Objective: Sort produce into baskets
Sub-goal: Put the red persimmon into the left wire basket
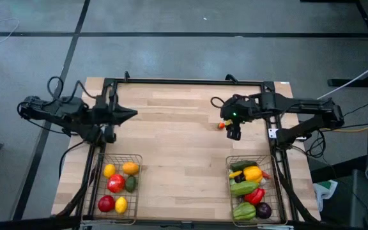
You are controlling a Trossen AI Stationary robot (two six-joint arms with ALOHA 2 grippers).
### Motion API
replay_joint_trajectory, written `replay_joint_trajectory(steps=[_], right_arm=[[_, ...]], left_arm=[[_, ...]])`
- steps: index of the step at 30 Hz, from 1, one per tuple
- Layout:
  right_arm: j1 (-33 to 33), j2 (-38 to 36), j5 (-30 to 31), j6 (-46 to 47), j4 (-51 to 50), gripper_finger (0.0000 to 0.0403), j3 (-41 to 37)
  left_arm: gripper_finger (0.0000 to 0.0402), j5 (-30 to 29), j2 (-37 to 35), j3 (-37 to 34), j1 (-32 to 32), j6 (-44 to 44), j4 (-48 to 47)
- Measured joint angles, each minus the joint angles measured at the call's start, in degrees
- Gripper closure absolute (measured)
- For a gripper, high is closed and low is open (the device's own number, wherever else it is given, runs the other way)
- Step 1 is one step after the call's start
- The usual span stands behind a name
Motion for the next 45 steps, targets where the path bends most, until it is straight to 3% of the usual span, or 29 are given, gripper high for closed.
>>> replay_joint_trajectory(steps=[9, 16, 28, 31, 45], right_arm=[[-11.55, 4.33, -9.20, -0.01, 7.01, 0.0139, -7.94], [-16.24, 12.19, -12.24, -0.58, 8.11, 0.0139, -8.52], [-16.78, 23.36, -10.83, -1.12, 8.20, 0.0139, -8.52], [-16.76, 24.19, -8.47, -1.34, 8.19, 0.0139, -8.52], [-16.76, 24.28, -8.40, -2.08, 8.55, 0.0139, -8.52]], left_arm=[[0.0399, -5.38, -17.90, -21.38, 0.11, -1.44, 10.88], [0.0397, -6.05, -25.36, -30.52, 0.11, -1.82, 15.24], [0.0399, -6.09, -29.03, -36.19, 0.11, -1.66, 15.96], [0.0397, -6.08, -29.03, -37.45, 0.10, -1.97, 16.08], [0.0399, -6.06, -29.01, -42.13, 0.08, -6.03, 18.97]])
